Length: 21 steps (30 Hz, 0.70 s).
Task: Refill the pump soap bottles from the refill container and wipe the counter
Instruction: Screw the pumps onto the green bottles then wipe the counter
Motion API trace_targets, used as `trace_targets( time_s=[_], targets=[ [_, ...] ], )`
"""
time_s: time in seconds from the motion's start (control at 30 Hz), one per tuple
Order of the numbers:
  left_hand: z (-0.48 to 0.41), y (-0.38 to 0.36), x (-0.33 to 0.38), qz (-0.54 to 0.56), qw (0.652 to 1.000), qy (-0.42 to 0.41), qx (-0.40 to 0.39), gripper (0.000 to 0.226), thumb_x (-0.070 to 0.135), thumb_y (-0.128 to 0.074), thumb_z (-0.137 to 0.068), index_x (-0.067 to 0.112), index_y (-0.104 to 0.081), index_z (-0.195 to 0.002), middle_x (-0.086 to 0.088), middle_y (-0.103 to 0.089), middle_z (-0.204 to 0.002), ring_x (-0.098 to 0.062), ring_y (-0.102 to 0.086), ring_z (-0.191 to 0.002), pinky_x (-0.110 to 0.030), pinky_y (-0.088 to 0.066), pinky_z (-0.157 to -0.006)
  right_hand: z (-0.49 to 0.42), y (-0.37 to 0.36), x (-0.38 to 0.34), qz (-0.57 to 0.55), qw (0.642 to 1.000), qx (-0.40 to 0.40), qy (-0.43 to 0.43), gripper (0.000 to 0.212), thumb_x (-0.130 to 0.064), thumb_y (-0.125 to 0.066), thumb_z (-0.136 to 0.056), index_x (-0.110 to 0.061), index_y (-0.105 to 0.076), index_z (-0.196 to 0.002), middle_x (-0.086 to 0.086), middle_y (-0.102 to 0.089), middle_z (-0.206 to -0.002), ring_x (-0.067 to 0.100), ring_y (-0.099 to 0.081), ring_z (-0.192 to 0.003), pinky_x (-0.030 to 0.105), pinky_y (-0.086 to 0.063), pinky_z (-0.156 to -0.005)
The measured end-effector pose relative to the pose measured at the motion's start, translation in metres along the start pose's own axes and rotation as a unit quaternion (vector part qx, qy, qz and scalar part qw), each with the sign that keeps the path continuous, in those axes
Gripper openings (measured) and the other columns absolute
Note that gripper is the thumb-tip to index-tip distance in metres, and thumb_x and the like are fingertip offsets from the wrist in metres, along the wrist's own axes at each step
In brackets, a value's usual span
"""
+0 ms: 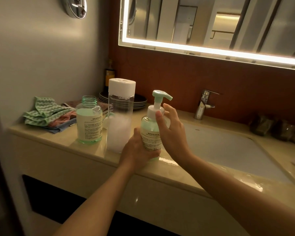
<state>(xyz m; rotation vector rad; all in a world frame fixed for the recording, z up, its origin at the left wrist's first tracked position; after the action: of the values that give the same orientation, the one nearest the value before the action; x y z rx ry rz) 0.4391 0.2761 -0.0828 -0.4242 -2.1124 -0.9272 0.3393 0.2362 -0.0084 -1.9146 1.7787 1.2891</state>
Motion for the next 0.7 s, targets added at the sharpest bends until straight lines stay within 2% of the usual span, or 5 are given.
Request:
trace_targets(
  time_s=[0.13,0.3,0.47,0.57,0.7],
  targets=[
    [0.0,0.0,-0.001,-0.002,1.0,0.001,0.0,0.074,0.036,-0.08,-0.065,0.018,-0.032,-0.118,0.0,-0.057,-0.114,-0.018,-0.057,-0.098,-0.028,-0.047,-0.074,-0.011,-0.001,-0.001,0.0,1.0,-0.005,-0.007,0.054,-0.044,-0.04,-0.093,-0.021,-0.03,-0.141,0.002,-0.048,-0.137,0.016,-0.048,-0.12,0.032,-0.04,-0.092],
    [0.0,0.0,0.0,0.002,1.0,0.005,-0.001,0.072,0.035,-0.08,-0.066,0.019,-0.031,-0.116,0.004,-0.056,-0.106,-0.012,-0.053,-0.087,-0.026,-0.045,-0.069,-0.004,-0.007,0.003,0.007,1.0,-0.029,0.01,0.059,-0.051,-0.04,-0.089,-0.022,-0.035,-0.14,0.0,-0.051,-0.135,0.017,-0.05,-0.12,0.045,-0.045,-0.098],
    [0.0,0.0,-0.001,0.006,1.0,0.009,-0.001,0.073,0.038,-0.081,-0.065,0.021,-0.031,-0.116,0.004,-0.058,-0.107,-0.013,-0.056,-0.089,-0.024,-0.044,-0.066,0.009,-0.004,0.01,0.033,0.999,0.025,0.028,0.051,-0.044,-0.043,-0.092,-0.027,-0.034,-0.139,-0.004,-0.042,-0.141,0.014,-0.04,-0.127,0.039,-0.039,-0.103],
    [0.0,0.0,-0.002,0.0,1.0,0.009,0.001,0.075,0.037,-0.08,-0.065,0.019,-0.031,-0.118,0.001,-0.059,-0.109,-0.015,-0.057,-0.092,-0.028,-0.048,-0.07,0.003,-0.001,0.009,0.033,0.998,0.037,0.024,0.057,-0.043,-0.047,-0.091,-0.026,-0.028,-0.141,-0.001,-0.04,-0.141,0.015,-0.039,-0.127,0.034,-0.036,-0.101],
    [0.0,0.0,-0.001,-0.011,1.0,0.007,0.003,0.076,0.038,-0.08,-0.065,0.017,-0.031,-0.119,0.001,-0.059,-0.107,-0.018,-0.059,-0.091,-0.03,-0.049,-0.068,-0.001,-0.01,0.017,-0.001,0.999,-0.039,-0.002,0.075,-0.038,-0.063,-0.082,-0.026,-0.02,-0.143,0.001,-0.041,-0.14,0.018,-0.044,-0.124,0.041,-0.044,-0.099]
  ],
)
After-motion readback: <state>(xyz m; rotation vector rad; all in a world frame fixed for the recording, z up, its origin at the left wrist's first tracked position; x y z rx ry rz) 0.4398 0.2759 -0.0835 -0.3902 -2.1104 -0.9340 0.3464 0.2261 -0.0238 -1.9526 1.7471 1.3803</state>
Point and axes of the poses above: each hand's wrist, its own z-axis away from the middle knuckle, its own y-axis out of the back of the hand, x = y × z, the point moved 4 cm from there along -z, towards the middle knuckle
